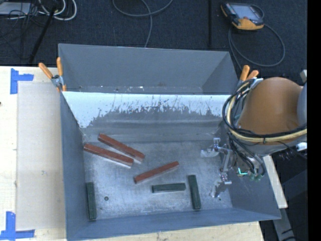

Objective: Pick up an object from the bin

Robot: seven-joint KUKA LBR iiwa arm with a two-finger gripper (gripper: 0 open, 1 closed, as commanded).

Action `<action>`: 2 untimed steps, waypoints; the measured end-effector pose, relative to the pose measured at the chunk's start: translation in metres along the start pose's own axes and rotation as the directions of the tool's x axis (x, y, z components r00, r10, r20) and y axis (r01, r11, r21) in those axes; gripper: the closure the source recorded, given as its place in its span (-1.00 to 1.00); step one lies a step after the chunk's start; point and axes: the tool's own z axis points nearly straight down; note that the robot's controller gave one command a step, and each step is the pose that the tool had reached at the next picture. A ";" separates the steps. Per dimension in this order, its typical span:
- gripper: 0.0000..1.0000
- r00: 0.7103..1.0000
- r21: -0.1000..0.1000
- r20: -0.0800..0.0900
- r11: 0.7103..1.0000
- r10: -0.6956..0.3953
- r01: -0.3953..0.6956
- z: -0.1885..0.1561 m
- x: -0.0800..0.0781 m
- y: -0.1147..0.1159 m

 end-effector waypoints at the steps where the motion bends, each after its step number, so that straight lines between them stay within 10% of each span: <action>1: -1.00 1.000 0.001 0.007 1.000 -0.002 0.002 -0.003 -0.002 0.000; 2: -1.00 0.997 0.002 0.014 0.998 -0.071 0.071 0.044 -0.022 0.002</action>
Offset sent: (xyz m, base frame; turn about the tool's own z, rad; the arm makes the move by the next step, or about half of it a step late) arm 0.0522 0.0046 -0.1343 -0.1875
